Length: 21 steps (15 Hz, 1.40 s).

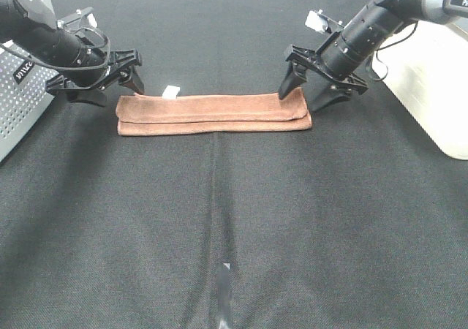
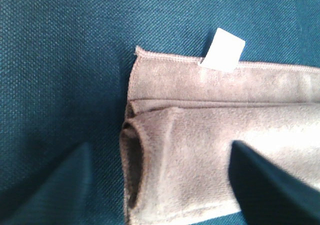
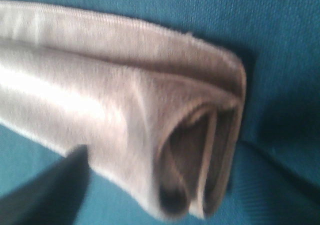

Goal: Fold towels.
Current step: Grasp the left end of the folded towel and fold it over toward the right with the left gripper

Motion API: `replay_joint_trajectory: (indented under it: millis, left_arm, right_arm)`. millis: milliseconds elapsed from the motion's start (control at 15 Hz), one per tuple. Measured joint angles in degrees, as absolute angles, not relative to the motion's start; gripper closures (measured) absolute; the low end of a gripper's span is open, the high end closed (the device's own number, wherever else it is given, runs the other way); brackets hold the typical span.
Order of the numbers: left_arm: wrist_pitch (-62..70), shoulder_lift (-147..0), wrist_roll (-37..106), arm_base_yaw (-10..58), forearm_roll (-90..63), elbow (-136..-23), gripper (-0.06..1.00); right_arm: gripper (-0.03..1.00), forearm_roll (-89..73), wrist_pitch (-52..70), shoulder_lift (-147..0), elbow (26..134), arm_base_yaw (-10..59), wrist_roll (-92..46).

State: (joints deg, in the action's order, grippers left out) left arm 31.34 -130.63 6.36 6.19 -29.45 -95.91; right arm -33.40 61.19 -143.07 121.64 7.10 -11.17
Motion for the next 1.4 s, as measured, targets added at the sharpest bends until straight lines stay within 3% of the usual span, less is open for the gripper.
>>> replay_joint_trajectory:
  millis: [533, 733, 867, 1067, 1267, 1400]
  left_arm:
    - [30.48, -134.65, 5.73, 6.25, -31.86, -96.31, 0.18]
    - [29.79, -135.33, 6.42, 7.39, -32.77, -96.6, 0.22]
    - [29.51, -135.73, 6.65, 7.51, -33.86, -96.6, 0.32]
    - [28.71, -136.31, 7.22, 7.51, -34.32, -96.6, 0.62]
    - [28.71, -136.42, 10.77, 7.79, -36.9, -96.6, 0.72]
    - [28.71, -136.42, 11.23, 7.79, -37.18, -96.6, 0.87]
  right_arm:
    - [0.16, -31.63, 63.14, -143.07, 122.67, 7.1, -11.17]
    - [0.16, -31.57, 62.51, -143.07, 122.67, 7.1, -11.17]
    - [0.16, -31.51, 62.17, -143.07, 122.67, 7.1, -11.17]
    - [0.16, -31.51, 62.05, -143.07, 122.67, 7.1, -11.17]
    - [0.16, -31.51, 61.59, -143.07, 122.67, 7.1, -11.17]
    - [0.16, -31.46, 61.59, -143.07, 122.67, 7.1, -11.17]
